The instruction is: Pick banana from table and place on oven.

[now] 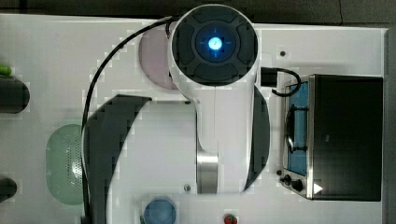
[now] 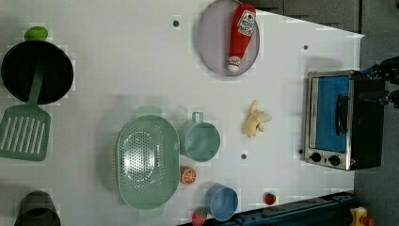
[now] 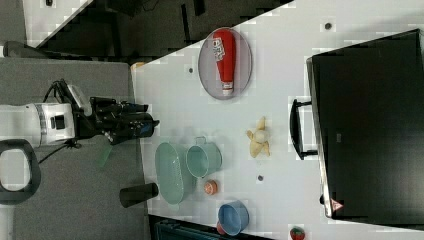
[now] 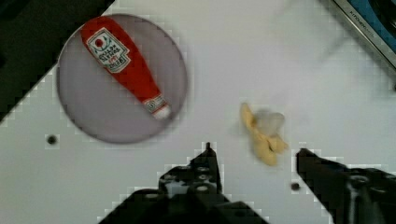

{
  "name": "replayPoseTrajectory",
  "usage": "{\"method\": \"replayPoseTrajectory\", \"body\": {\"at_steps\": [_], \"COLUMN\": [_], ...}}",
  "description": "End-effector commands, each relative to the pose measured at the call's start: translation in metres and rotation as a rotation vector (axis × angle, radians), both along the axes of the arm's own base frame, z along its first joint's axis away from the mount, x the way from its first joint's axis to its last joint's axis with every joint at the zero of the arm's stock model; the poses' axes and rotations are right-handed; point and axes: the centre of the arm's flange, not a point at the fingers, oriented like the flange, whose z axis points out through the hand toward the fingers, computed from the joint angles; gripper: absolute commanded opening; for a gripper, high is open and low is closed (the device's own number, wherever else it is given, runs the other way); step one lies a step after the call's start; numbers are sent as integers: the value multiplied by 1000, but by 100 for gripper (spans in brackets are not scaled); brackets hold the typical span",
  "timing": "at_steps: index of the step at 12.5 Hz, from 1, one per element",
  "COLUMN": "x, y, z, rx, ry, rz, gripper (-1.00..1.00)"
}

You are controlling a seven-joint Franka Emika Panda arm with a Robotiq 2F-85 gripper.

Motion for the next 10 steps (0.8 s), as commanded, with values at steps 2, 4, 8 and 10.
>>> {"method": "replayPoseTrajectory", "body": {"at_steps": [2,4,8,10], "x": [-141,-140,-114,-96], "y": [-35,-35,-34,-33], "z": [65,63,15,-31], "rx": [-2,-2,-4,-6], "ry": [-15,-10,7,23], "rz": [-70,-70,-64,-59], "gripper": [81,100,100,100]}}
